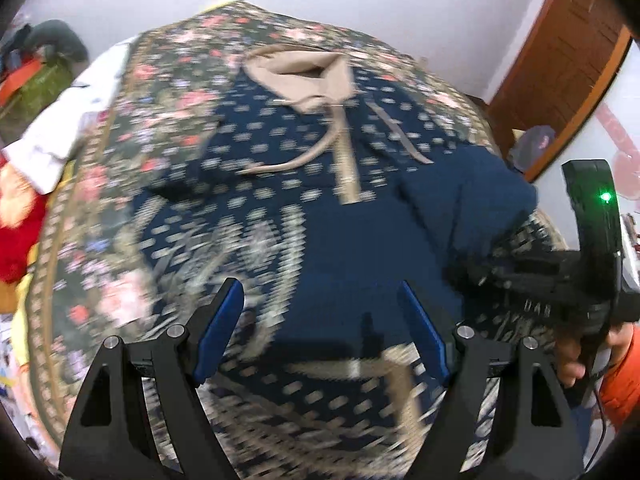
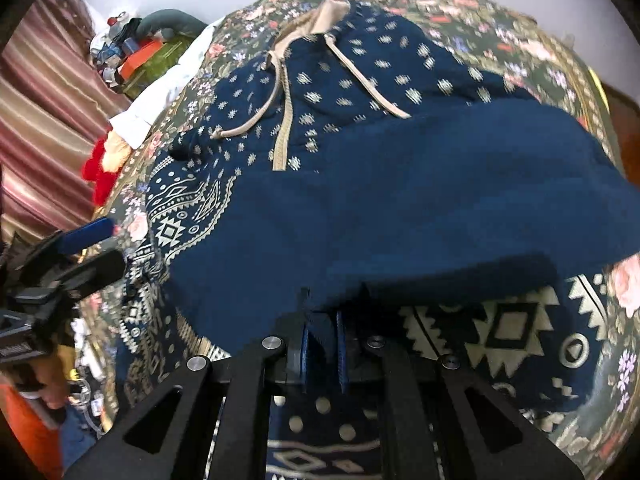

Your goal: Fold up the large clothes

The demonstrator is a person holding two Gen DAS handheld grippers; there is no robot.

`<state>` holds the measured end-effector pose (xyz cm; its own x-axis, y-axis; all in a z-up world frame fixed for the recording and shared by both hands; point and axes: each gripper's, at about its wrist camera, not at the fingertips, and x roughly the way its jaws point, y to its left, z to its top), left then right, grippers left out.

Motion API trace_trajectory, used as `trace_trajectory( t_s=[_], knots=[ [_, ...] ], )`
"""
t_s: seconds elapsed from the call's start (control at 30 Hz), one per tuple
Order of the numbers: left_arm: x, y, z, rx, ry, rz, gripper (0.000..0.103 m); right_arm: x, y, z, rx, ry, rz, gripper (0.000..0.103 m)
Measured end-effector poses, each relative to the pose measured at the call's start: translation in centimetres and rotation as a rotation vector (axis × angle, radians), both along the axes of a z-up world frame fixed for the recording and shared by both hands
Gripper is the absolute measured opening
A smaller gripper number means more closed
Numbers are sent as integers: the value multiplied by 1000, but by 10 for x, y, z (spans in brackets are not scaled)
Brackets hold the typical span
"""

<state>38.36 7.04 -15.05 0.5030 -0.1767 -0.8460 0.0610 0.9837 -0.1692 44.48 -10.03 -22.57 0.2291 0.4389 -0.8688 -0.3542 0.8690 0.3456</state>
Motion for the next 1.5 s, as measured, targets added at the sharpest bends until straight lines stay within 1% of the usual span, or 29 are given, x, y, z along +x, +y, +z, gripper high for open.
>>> trace_trajectory(
  t_s=[0.13, 0.2, 0.27, 0.33, 0.4, 0.47, 0.57, 0.6, 0.63, 0.7, 0.73, 0.83, 0.93, 0.97, 1.03, 1.13, 1.17, 1.2, 1.23, 1.33, 1.4, 1.43, 1.47, 1.5],
  knots=[
    [35, -42, -12, -54, 29, -71, 79, -4, -13, 7, 15, 9, 11, 7],
    [52, -57, -24, -52, 63, -78, 79, -7, -27, 7, 43, 34, 5, 7],
    [67, -70, -38, -26, 103, -76, 79, -11, -41, 13, 67, 54, 2, 7],
    [76, -82, -54, 40, 137, -89, 79, -16, -58, 20, 73, 53, -5, 7],
    [76, -89, -64, 102, 146, -113, 80, -22, -80, 31, 80, 30, -14, 7],
    [74, -91, -63, 121, 122, -125, 81, -28, -103, 43, 76, -6, -39, 7],
    [74, -90, -57, 158, 142, -119, 80, -35, -136, 56, 34, -62, -83, 7],
    [74, -90, -54, 168, 141, -116, 78, -37, -145, 58, 21, -74, -91, 7],
    [75, -89, -45, 162, 127, -111, 77, -39, -150, 59, 17, -82, -96, 7],
    [72, -91, -26, 109, 87, -111, 77, -42, -161, 59, 29, -88, -109, 7],
    [69, -97, -13, 79, 62, -120, 77, -43, -164, 57, 38, -83, -113, 7],
    [67, -120, 7, 42, 21, -155, 78, -45, -159, 45, 44, -50, -101, 7],
    [71, -152, 9, 10, 20, -198, 78, -50, -149, 41, 32, -72, -75, 7],
    [71, -160, 5, 16, 26, -211, 78, -52, -148, 41, 20, -87, -78, 7],
    [74, -180, -11, 83, 61, -230, 78, -56, -153, 44, 3, -121, -97, 7],
    [80, -188, -48, 202, 141, -232, 78, -60, -166, 50, -45, -155, -129, 7],
    [81, -185, -56, 209, 155, -232, 78, -62, -171, 52, -62, -169, -135, 7],
    [79, -181, -60, 193, 151, -235, 80, -64, -178, 55, -79, -182, -145, 7],
    [79, -176, -60, 186, 141, -234, 81, -65, -185, 56, -91, -189, -155, 7],
    [82, -166, -50, 212, 144, -213, 79, -68, -207, 58, -136, -209, -204, 7],
    [85, -168, -33, 230, 123, -220, 79, -68, -224, 59, -147, -215, -246, 7],
    [87, -172, -22, 229, 99, -233, 79, -67, -229, 60, -145, -216, -261, 7],
    [87, -176, -16, 223, 83, -241, 79, -66, -235, 59, -140, -216, -279, 7],
    [91, -186, -5, 205, 60, -257, 79, -65, -239, 59, -138, -214, -296, 7]
  ],
)
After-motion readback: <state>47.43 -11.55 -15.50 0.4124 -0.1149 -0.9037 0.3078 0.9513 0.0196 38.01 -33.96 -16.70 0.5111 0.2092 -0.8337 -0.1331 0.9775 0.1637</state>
